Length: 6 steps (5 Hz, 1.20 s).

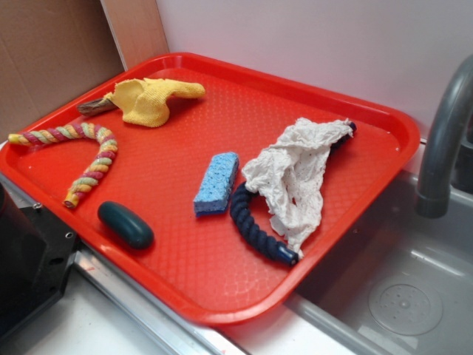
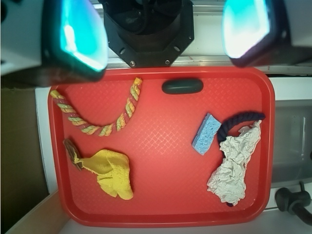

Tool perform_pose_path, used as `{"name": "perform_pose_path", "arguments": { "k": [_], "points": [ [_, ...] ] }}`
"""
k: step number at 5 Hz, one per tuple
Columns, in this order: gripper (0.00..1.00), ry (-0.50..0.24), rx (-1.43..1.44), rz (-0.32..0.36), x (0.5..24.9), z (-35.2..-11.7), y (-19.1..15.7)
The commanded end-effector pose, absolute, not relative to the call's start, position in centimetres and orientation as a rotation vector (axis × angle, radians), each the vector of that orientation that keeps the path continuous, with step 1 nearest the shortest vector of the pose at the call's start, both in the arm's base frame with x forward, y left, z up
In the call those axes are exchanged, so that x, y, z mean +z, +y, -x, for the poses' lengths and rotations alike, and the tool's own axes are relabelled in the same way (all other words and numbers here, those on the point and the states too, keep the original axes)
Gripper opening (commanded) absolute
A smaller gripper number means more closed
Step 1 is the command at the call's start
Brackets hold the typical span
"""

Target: Grab the yellow cloth.

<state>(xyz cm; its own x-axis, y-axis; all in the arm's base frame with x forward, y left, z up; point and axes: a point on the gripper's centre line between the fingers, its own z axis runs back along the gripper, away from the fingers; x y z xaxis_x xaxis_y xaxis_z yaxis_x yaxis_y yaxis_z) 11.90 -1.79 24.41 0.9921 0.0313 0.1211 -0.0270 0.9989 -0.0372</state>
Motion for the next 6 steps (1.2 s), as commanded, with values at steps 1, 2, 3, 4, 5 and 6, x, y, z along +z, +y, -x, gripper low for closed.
{"name": "perform_pose_path", "arguments": {
  "k": [1, 2, 3, 4, 5, 6],
  "points": [
    [1.00, -0.122, 0.029, 0.036, 24.4, -11.9, -1.8],
    [1.00, -0.079, 0.037, -0.082, 19.4, -14.9, 3.2],
    [1.00, -0.106, -0.016, -0.154, 15.4, -16.8, 6.8],
    [1.00, -0.187, -0.139, -0.148, 12.6, -20.1, 8.7],
    [1.00, -0.225, -0.178, -0.121, 9.7, -23.8, 9.8],
    [1.00, -0.245, -0.224, -0.102, 7.3, -27.1, 9.6]
  ]
}}
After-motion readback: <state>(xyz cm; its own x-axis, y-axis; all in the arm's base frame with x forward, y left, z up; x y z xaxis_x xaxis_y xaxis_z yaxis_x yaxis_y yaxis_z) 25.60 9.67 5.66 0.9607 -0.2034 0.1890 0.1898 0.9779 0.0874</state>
